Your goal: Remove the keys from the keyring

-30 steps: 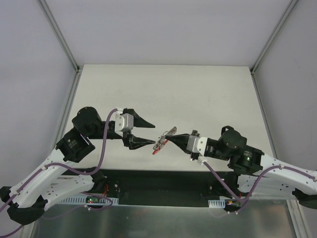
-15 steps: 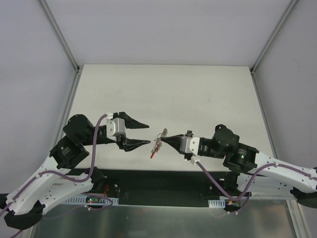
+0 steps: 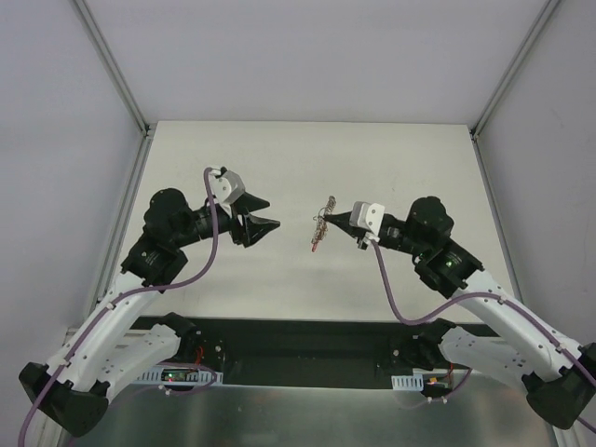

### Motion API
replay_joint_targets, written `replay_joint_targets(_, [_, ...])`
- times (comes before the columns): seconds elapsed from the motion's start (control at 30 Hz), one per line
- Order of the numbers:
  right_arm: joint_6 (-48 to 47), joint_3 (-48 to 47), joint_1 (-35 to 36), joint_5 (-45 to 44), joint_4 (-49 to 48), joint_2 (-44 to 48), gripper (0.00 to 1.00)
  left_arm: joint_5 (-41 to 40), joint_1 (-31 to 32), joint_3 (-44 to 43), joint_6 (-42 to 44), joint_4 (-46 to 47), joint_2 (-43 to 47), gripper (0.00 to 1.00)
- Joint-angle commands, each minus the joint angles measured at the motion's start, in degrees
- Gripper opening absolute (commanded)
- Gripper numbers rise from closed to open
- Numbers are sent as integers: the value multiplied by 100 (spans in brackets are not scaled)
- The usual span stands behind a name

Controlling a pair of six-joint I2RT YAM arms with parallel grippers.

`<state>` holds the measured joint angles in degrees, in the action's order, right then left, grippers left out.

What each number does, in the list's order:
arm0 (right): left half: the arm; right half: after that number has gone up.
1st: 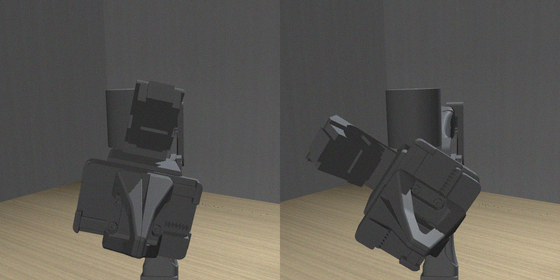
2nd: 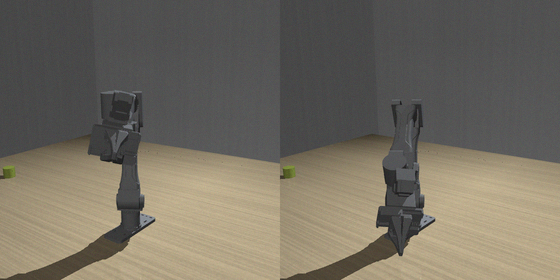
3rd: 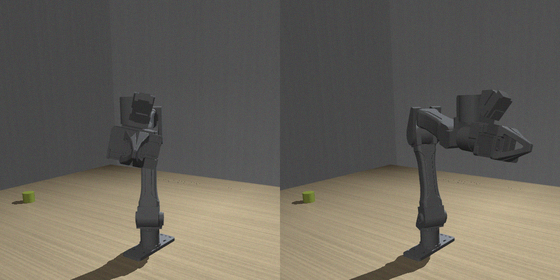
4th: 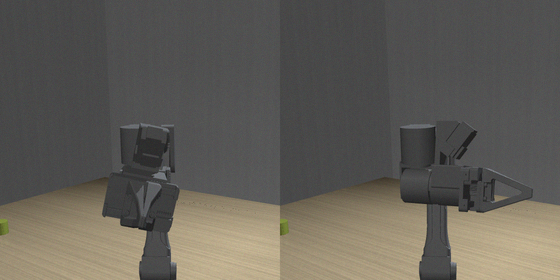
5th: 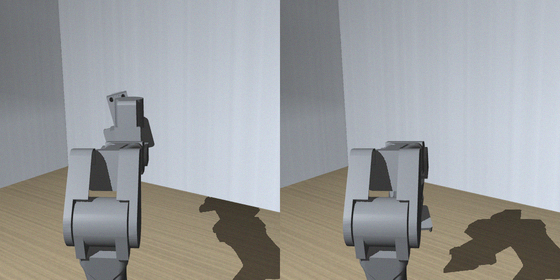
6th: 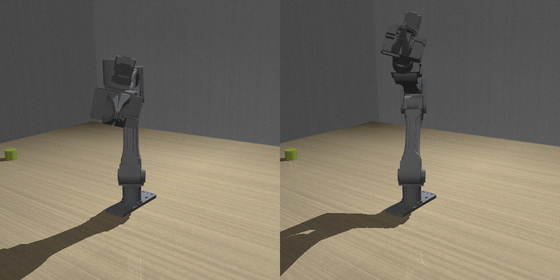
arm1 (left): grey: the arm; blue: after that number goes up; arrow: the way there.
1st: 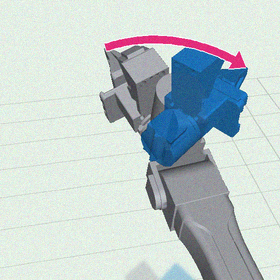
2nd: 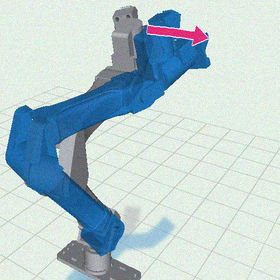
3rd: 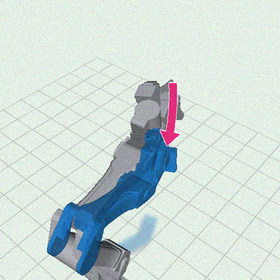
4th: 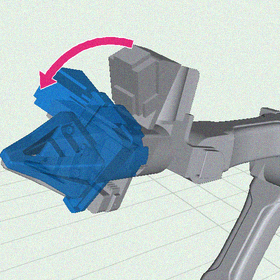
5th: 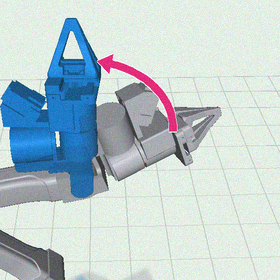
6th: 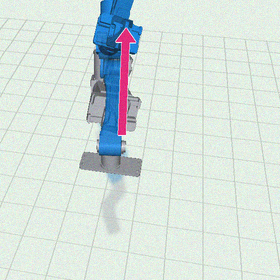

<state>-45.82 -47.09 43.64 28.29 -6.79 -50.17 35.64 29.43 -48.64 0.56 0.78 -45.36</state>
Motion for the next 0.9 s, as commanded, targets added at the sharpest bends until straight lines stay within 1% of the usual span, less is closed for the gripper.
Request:
replay_joint_targets(0.0, [284,-151,-636,1915,-692,-124,0,996,-297,57,-854,1152,-191,54])
replay_joint_targets(0.03, [337,-238,-689,2099,-710,-211,1,1372,-298,57,-908,1440,-227,55])
replay_joint_targets(0.07, [442,-300,-742,2423,-719,-264,1,1558,-298,65,-969,1556,-262,55])
replay_joint_targets(0.17, [574,-459,-795,2830,-719,-423,1,1936,-298,13,-1005,1742,-394,54])
replay_joint_targets(0.23, [697,-503,-795,2910,-745,-502,1,2078,-280,4,-1005,1785,-403,53])
replay_joint_targets(0.3, [924,-485,-787,3006,-990,-502,1,2263,-236,13,-953,1856,-412,53])
replay_joint_targets(0.4, [1031,-441,-726,2989,-1264,-458,1,2290,-78,56,-794,1865,-456,53])
replay_joint_targets(0.63, [1040,-459,-523,2857,-1246,-415,1,2115,142,-40,-548,1865,-561,51])
replay_joint_targets(0.87, [1005,-476,-418,2717,-1229,-335,1,1886,467,-93,-311,1839,-763,45])
